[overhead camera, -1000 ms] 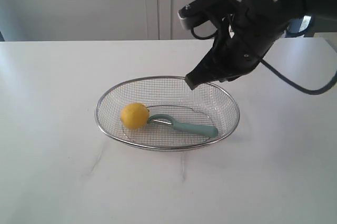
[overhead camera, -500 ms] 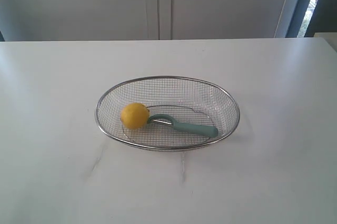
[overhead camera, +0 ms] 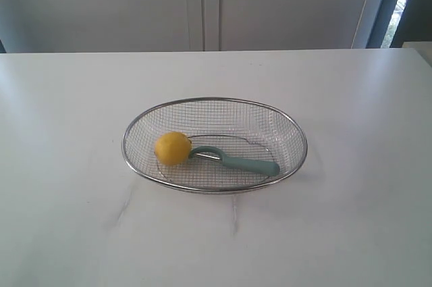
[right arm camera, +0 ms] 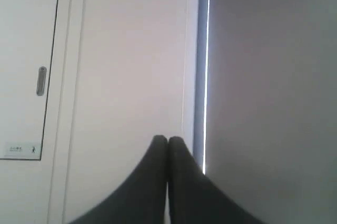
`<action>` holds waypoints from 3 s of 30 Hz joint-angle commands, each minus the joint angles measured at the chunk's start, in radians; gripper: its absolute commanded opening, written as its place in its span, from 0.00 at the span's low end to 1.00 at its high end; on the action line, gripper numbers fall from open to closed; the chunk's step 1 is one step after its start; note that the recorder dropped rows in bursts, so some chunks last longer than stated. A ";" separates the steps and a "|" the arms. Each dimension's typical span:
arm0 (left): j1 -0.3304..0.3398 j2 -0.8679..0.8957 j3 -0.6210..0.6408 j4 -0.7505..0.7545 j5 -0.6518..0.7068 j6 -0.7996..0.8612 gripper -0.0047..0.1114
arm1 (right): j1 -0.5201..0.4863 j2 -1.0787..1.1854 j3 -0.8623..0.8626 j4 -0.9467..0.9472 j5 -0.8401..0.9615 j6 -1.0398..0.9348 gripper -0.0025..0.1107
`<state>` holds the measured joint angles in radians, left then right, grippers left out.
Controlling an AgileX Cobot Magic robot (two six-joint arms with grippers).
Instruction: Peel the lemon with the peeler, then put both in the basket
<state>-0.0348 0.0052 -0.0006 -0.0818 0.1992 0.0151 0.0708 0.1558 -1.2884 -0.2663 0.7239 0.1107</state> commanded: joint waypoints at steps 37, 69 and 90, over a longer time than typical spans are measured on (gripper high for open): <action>0.001 -0.005 0.001 -0.008 0.004 -0.007 0.05 | -0.182 -0.156 1.210 0.176 -0.604 0.063 0.02; 0.001 -0.005 0.001 -0.008 0.004 -0.007 0.05 | -0.127 -0.156 1.288 0.180 -0.376 -0.022 0.02; 0.001 -0.005 0.001 -0.008 0.004 -0.007 0.05 | -0.029 -0.156 1.288 0.181 -0.381 -0.022 0.02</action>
<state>-0.0348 0.0052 -0.0006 -0.0839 0.1992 0.0144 0.0399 0.0056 -0.0020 -0.0832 0.3485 0.1018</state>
